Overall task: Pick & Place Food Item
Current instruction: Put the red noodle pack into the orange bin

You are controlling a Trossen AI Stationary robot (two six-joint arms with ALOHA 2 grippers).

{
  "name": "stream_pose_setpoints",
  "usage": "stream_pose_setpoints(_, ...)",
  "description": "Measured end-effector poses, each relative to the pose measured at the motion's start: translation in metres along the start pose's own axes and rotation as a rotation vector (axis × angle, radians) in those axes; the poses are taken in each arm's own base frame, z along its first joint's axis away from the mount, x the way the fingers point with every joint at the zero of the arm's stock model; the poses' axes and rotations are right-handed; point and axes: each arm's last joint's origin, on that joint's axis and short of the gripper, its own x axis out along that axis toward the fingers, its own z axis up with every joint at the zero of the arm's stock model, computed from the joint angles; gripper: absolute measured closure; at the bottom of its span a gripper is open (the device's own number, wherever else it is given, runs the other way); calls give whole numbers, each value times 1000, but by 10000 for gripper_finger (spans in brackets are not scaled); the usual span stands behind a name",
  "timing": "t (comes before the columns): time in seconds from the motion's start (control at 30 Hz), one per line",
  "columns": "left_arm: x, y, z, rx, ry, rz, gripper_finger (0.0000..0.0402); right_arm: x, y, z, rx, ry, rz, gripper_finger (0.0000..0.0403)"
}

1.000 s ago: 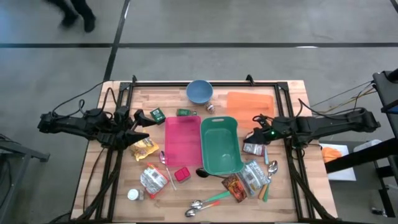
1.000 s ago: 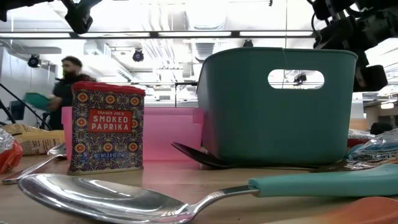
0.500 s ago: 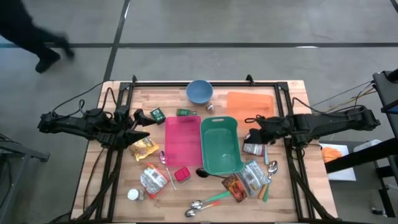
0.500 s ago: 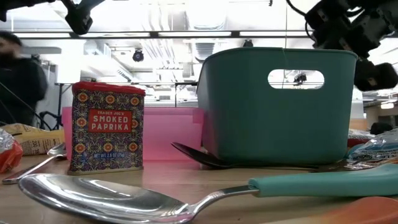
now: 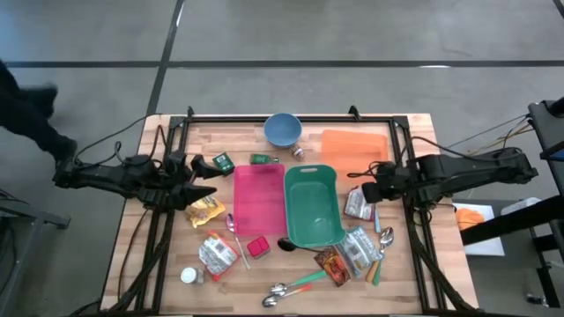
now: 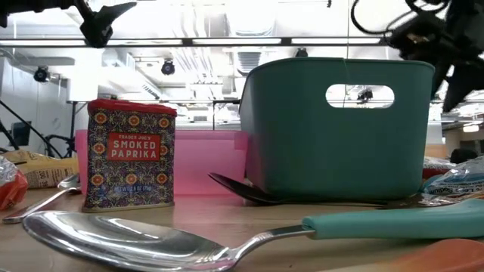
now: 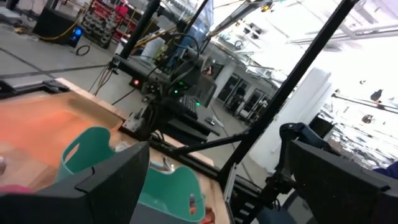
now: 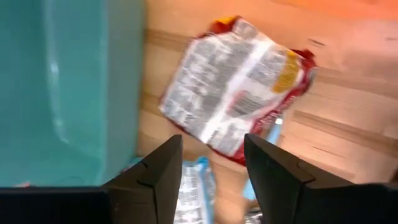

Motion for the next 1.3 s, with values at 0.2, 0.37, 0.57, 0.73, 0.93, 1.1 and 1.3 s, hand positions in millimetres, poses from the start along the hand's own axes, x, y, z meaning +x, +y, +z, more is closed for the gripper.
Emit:
stream_pose_setpoints(0.2, 2, 1, -2, -26, 14, 9, 16, 20, -18, -2, 35, -15, -74, 236)
stream_pose_setpoints(0.37, 2, 1, -1, -64, 7, 15, 16, 29, -19, 0, 60, -81, -73, 236)
stream_pose_setpoints(0.57, 3, 2, -2, -112, 5, 30, 16, 42, -18, 0, 129, -110, -114, 236)
stream_pose_setpoints(0.73, 3, 2, -2, -128, 4, 30, 16, 54, -15, 1, 136, -125, -200, 236)
stream_pose_setpoints(0.93, 3, 1, -2, -128, 3, 29, 16, 68, -12, 1, 159, -127, -299, 236)
stream_pose_setpoints(1.1, 3, 1, -2, -130, 3, 29, 16, 75, -8, 1, 171, -136, -299, 236)
stream_pose_setpoints(1.3, 3, 2, -2, -129, 6, 30, 16, 82, -6, 1, 190, -151, -254, 236)
